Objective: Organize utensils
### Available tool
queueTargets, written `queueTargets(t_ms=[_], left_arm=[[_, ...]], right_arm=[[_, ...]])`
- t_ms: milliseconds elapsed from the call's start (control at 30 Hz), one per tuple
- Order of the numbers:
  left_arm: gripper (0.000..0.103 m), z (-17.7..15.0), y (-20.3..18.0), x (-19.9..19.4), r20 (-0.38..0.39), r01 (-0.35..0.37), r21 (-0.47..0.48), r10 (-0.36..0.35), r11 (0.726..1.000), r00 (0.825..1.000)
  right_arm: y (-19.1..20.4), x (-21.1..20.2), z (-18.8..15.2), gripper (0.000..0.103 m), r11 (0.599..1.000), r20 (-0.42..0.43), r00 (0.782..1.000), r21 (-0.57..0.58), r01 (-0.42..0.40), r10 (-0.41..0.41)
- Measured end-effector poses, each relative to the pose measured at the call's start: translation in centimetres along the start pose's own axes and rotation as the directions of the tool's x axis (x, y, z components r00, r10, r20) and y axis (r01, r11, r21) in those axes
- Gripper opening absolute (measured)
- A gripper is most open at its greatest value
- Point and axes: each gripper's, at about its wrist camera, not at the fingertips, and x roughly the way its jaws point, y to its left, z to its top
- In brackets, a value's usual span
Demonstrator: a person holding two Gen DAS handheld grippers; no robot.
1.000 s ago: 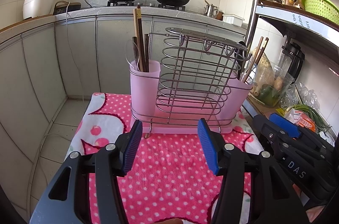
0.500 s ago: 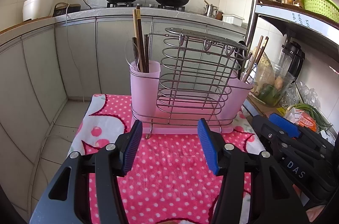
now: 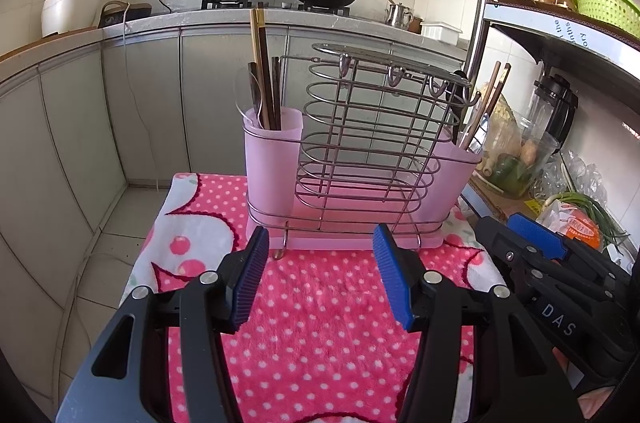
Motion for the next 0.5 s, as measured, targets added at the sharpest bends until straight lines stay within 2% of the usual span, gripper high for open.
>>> queueTargets(t_ms=[500], left_arm=[[0.055, -0.27, 0.16, 0.97, -0.020, -0.002, 0.004, 0.002, 1.000, 1.000]], right_arm=[[-0.39, 0.80, -0.02, 0.045, 1.000, -0.017, 1.000, 0.006, 0.000, 0.000]])
